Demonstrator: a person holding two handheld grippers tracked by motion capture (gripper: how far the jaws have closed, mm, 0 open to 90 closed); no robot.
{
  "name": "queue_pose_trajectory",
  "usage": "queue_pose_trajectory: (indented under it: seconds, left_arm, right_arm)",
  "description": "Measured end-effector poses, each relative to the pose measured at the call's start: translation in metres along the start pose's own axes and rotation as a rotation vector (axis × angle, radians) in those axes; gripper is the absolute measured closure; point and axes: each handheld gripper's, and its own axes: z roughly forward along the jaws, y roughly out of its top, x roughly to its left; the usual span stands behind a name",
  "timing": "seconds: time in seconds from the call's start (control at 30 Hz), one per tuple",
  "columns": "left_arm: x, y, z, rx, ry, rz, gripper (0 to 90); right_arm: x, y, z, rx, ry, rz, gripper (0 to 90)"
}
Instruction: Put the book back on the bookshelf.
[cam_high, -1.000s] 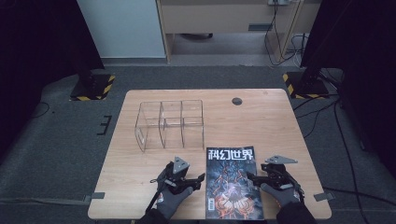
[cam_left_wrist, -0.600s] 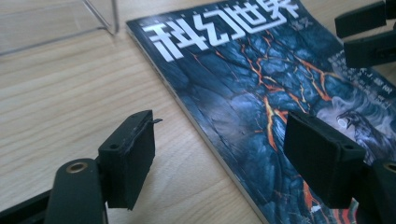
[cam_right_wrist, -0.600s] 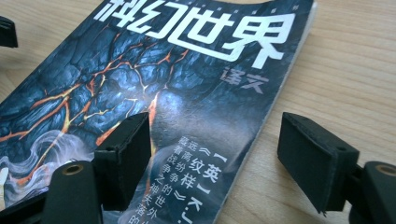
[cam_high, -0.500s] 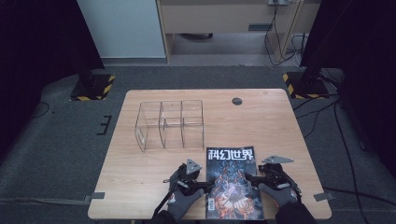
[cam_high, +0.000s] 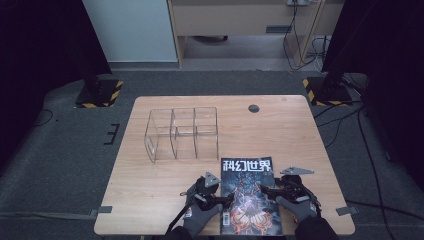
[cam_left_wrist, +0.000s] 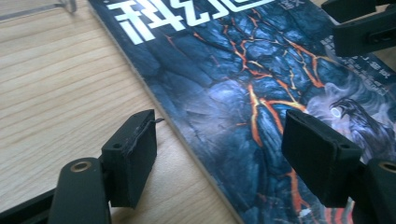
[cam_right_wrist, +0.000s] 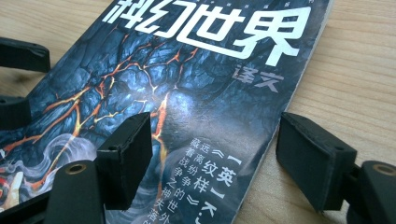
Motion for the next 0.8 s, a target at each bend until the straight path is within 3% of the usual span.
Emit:
queue_pose_trajectory:
  seconds: [0.13, 0.3, 0.57, 0.63, 0.8]
  left_arm:
    - [-0.004, 0.0, 0.002, 0.001, -0.016, 0.015, 26.0]
    - [-0.006, 0.0, 0.003, 0.002, -0.004, 0.024, 25.5]
    - [-0.008, -0.001, 0.004, 0.0, 0.002, 0.038, 23.9]
    - [-0.009, -0.001, 0.004, -0.002, 0.006, 0.04, 23.5]
    - [-0.008, -0.001, 0.004, -0.003, 0.001, 0.039, 23.4]
  right_arm:
    - [-0.001, -0.001, 0.0, -0.014, 0.01, 0.014, 26.9]
    - [-0.005, -0.002, -0.001, -0.029, 0.043, 0.08, 26.9]
    - [-0.007, -0.003, -0.001, -0.047, 0.058, 0.114, 27.4]
    - [-0.009, -0.003, -0.002, -0.051, 0.066, 0.146, 29.3]
    - [-0.011, -0.002, -0.004, -0.06, 0.075, 0.175, 31.6]
